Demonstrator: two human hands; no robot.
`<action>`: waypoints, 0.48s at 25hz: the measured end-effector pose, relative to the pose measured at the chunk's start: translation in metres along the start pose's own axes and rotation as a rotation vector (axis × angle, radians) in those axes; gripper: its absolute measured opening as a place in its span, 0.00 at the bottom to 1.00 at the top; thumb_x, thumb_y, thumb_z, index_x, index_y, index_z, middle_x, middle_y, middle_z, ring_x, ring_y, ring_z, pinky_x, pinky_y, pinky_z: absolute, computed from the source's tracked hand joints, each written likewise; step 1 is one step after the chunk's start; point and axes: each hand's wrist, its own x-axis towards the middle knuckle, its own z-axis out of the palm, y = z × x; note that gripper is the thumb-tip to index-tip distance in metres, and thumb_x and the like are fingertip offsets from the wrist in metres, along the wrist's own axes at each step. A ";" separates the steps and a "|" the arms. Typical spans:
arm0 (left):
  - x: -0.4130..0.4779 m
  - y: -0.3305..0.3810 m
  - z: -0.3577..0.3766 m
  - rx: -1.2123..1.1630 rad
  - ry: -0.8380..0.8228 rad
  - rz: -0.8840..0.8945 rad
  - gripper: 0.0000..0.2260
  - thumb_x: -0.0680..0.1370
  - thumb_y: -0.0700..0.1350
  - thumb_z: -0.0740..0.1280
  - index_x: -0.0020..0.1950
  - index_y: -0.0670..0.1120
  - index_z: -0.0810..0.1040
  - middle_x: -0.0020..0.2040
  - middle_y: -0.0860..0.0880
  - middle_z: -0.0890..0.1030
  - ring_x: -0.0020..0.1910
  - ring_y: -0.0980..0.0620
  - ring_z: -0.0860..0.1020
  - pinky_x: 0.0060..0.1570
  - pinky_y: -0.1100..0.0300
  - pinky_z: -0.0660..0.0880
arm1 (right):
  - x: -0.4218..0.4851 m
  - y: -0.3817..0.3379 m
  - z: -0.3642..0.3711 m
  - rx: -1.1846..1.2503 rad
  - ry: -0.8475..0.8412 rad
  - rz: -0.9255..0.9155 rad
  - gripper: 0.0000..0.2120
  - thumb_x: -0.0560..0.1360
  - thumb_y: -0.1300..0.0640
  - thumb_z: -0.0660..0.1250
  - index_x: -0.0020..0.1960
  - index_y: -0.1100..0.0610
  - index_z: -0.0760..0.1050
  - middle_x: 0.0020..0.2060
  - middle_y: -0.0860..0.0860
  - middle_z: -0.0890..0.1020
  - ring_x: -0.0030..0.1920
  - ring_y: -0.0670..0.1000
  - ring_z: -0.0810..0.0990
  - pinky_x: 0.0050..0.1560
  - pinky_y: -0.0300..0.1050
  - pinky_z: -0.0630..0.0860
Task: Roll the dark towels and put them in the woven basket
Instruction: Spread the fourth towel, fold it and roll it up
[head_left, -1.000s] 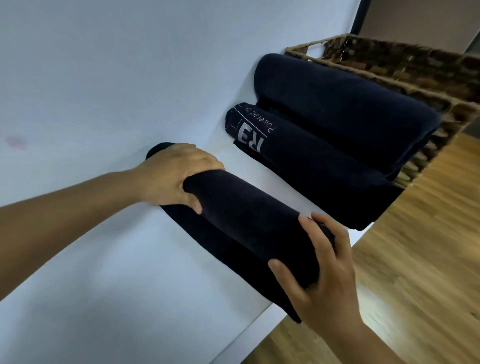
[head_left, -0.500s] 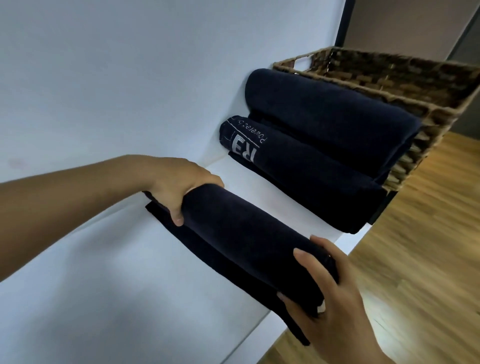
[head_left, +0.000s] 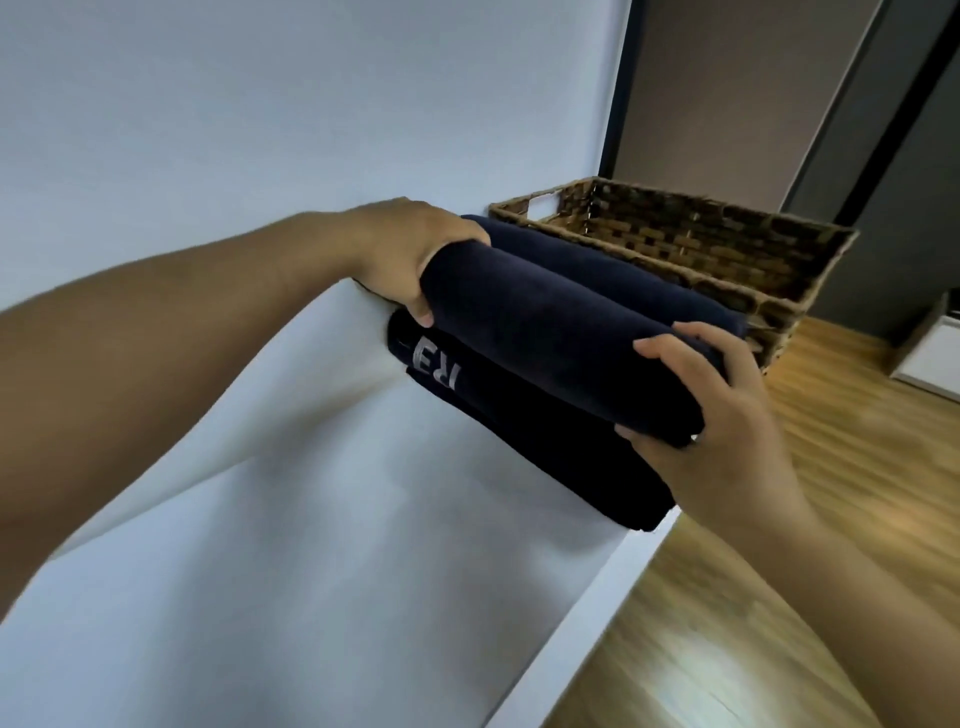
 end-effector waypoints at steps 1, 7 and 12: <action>0.011 0.004 -0.002 -0.019 -0.010 0.000 0.36 0.57 0.53 0.81 0.59 0.66 0.67 0.55 0.61 0.77 0.54 0.51 0.76 0.54 0.50 0.74 | 0.004 0.009 0.001 -0.016 -0.006 0.019 0.35 0.65 0.63 0.79 0.65 0.45 0.69 0.70 0.53 0.66 0.66 0.54 0.68 0.57 0.38 0.69; 0.037 -0.004 0.044 0.024 0.194 0.055 0.30 0.57 0.52 0.80 0.53 0.63 0.68 0.49 0.60 0.75 0.50 0.52 0.75 0.50 0.56 0.70 | -0.006 0.037 0.026 -0.072 0.022 -0.090 0.33 0.65 0.67 0.77 0.64 0.49 0.70 0.70 0.58 0.64 0.69 0.61 0.67 0.57 0.50 0.76; 0.041 -0.008 0.080 0.070 0.397 0.000 0.37 0.62 0.49 0.78 0.69 0.54 0.67 0.64 0.52 0.73 0.65 0.47 0.71 0.69 0.48 0.63 | -0.003 0.049 0.041 -0.068 0.095 -0.197 0.26 0.69 0.62 0.71 0.64 0.50 0.69 0.69 0.61 0.64 0.67 0.64 0.68 0.63 0.54 0.73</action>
